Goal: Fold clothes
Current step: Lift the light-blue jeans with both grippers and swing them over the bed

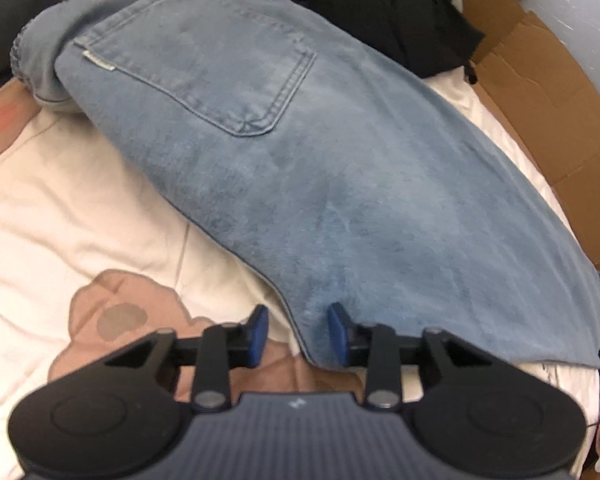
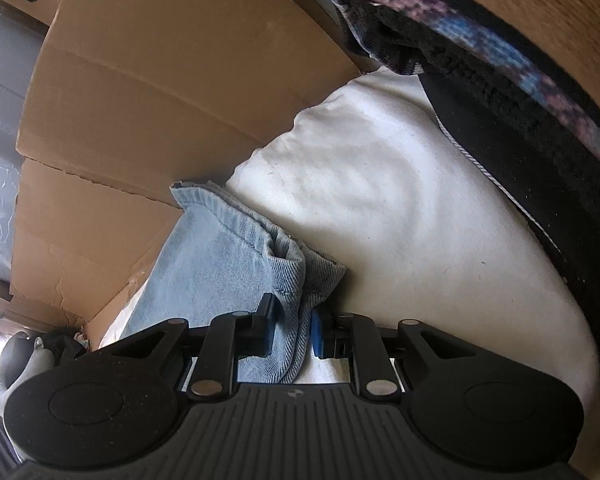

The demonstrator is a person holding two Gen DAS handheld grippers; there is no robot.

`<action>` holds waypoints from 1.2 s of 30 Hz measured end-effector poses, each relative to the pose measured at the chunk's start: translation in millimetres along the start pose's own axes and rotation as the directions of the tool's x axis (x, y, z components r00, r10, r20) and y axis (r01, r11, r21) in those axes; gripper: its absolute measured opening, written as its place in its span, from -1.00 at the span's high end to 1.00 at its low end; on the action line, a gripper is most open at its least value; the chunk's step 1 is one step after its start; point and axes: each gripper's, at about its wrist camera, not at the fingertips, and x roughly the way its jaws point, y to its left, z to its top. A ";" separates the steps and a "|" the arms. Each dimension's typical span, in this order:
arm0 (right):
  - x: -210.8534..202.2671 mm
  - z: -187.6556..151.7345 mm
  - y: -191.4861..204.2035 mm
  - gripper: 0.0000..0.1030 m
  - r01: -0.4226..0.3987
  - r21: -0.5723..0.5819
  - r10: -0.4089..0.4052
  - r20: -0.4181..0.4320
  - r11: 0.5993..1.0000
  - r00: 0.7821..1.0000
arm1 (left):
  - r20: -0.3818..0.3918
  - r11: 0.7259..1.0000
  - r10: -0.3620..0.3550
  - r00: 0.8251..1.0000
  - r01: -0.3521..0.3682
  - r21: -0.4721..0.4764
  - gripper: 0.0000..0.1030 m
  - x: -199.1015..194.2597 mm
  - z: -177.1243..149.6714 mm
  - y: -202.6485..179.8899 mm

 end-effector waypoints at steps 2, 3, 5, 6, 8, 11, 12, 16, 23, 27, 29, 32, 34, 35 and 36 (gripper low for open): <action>0.3 0.2 0.1 0.55 0.000 -0.007 0.000 -0.001 1.000 1.000 | -0.003 1.000 0.000 1.000 0.000 -0.006 0.38 2.5 2.9 0.7; 0.4 0.6 -0.2 0.55 -0.001 -0.007 0.001 -0.001 1.000 1.000 | -0.005 1.000 -0.008 1.000 0.008 -0.015 0.44 3.4 4.6 1.4; 0.5 1.0 -0.2 0.55 -0.001 -0.010 0.001 -0.002 1.000 1.000 | -0.007 0.998 -0.045 0.999 0.044 -0.053 0.45 2.9 8.9 4.3; 0.7 1.3 0.0 0.55 0.000 -0.013 0.000 -0.003 1.000 1.000 | -0.005 0.996 -0.059 0.998 0.059 -0.067 0.45 2.5 10.9 5.1; 0.9 1.7 0.2 0.55 0.001 -0.019 -0.001 -0.004 1.000 1.000 | 0.000 0.994 -0.077 0.997 0.076 -0.081 0.45 1.5 13.7 5.1; 1.4 2.0 0.1 0.55 0.002 -0.021 -0.002 -0.003 1.000 1.000 | 0.011 0.986 -0.107 0.994 0.107 -0.126 0.42 1.8 16.7 8.4; 1.6 2.1 0.1 0.55 0.003 -0.022 -0.003 -0.002 1.000 1.000 | 0.015 0.982 -0.118 0.993 0.119 -0.150 0.42 2.8 17.3 10.7; 2.1 2.9 0.1 0.55 0.003 -0.030 -0.003 -0.004 1.000 1.000 | 0.037 0.960 -0.149 0.988 0.153 -0.234 0.34 11.8 18.2 22.4; -3.4 2.6 -1.2 0.55 0.004 -0.039 -0.004 -0.007 0.999 1.000 | 0.044 0.904 -0.232 0.972 0.232 -0.360 0.12 32.4 15.9 38.0; -6.3 2.2 6.3 0.55 0.005 -0.043 -0.005 -0.006 0.999 1.000 | 0.012 0.889 -0.327 0.945 0.312 -0.336 0.02 32.2 10.8 25.5; -6.9 1.9 7.5 0.55 0.006 -0.044 -0.006 -0.004 0.999 1.000 | 0.008 0.882 -0.348 0.938 0.330 -0.336 0.02 31.8 7.6 22.6; -7.2 2.2 8.1 0.55 0.007 -0.044 -0.007 -0.004 0.999 1.000 | 0.013 0.862 -0.366 0.930 0.344 -0.372 0.03 32.9 4.0 27.1; -7.5 2.9 7.5 0.55 0.003 -0.037 -0.004 -0.006 0.999 1.000 | 0.020 0.839 -0.382 0.924 0.356 -0.411 0.04 33.5 0.7 33.3; -7.7 3.3 6.9 0.55 0.001 -0.030 -0.001 -0.007 1.000 1.000 | 0.029 0.818 -0.393 0.919 0.364 -0.445 0.06 33.5 -2.8 38.9; -7.9 3.4 6.1 0.55 -0.002 -0.022 0.002 -0.005 1.000 1.000 | 0.041 0.795 -0.403 0.914 0.372 -0.480 0.07 33.5 -6.6 45.0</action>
